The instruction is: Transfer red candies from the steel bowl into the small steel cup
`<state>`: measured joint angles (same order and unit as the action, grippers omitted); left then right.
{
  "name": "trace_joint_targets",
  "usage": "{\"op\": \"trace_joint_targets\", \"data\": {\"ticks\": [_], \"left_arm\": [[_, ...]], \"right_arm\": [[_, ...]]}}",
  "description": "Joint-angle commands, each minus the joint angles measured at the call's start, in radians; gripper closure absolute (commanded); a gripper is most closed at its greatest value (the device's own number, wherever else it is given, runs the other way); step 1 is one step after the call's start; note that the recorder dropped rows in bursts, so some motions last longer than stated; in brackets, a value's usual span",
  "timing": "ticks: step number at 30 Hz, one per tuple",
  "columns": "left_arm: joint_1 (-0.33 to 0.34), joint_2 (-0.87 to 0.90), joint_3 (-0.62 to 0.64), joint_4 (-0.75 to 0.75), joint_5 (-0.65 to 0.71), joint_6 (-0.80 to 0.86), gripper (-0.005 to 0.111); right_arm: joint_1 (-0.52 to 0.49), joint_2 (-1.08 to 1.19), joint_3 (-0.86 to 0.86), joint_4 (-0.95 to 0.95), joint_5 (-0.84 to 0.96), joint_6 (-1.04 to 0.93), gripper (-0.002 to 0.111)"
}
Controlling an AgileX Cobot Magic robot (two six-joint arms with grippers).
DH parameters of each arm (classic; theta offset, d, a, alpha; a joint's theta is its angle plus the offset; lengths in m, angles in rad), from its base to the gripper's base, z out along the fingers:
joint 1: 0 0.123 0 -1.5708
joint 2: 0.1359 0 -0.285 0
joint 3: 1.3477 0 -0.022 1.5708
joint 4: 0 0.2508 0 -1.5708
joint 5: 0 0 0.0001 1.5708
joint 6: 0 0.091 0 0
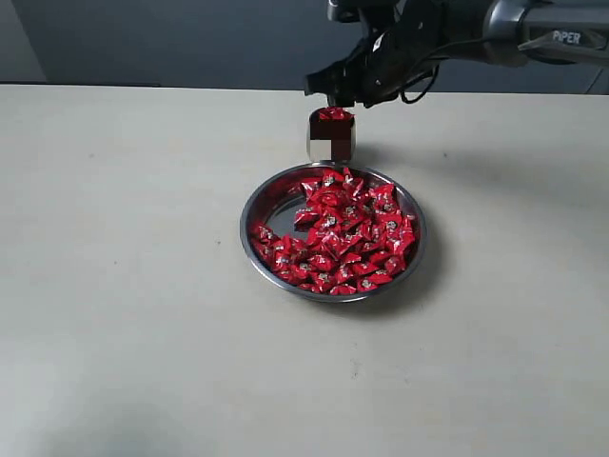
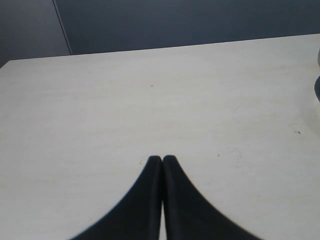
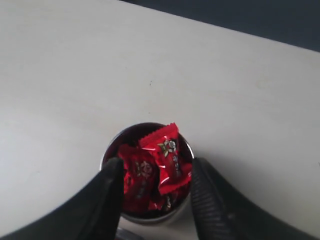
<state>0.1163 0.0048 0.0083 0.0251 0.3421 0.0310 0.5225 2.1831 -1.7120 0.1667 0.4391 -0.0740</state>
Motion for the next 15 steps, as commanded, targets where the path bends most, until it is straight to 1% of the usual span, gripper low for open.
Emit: {"op": "trace_joint_targets", "data": {"ticks": [1,7,15], "left_arm": [[-0.008,-0.005,-0.008,0.002,-0.005,-0.002,0.106],[-0.008,-0.005,-0.008,0.002,-0.005,-0.002,0.106],[-0.008,-0.005,-0.008,0.002,-0.005,-0.002,0.106]], "right_arm": [[-0.005,-0.069,-0.007,-0.005,0.088,-0.001,0.066],[0.006,-0.147,0.01,-0.005,0.241,-0.001,0.066],[0.046,-0.32,0.224,-0.012,0.231,-0.001,0.066]]}}
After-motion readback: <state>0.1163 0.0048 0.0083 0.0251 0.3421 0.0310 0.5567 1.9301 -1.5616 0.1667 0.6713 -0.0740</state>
